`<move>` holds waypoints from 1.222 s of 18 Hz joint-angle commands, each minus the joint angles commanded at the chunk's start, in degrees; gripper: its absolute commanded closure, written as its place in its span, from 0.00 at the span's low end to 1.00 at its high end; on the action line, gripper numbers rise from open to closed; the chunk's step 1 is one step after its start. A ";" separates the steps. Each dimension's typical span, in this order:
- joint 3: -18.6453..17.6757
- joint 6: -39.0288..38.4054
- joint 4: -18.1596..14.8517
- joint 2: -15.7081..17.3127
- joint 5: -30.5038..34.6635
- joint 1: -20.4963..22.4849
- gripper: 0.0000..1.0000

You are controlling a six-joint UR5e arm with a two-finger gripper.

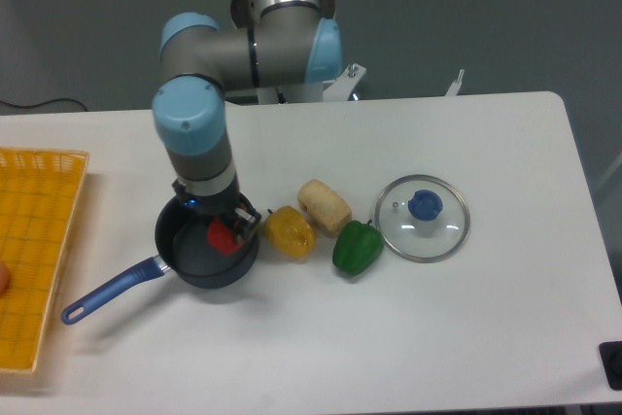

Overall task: Place the red pepper in the pot
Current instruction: 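Lift the red pepper and carry it over the dark blue saucepan, then lower the red pepper into the saucepan and release it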

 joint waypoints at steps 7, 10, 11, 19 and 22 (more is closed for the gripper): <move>-0.09 -1.16 1.41 -2.29 0.17 -2.82 0.39; -0.09 -1.16 2.02 -2.90 0.26 -3.08 0.34; -0.09 -1.16 2.11 -3.17 0.35 -3.61 0.33; -0.18 -0.63 2.11 -2.82 1.40 -3.79 0.10; -0.09 -0.63 2.11 -2.47 1.67 -3.61 0.01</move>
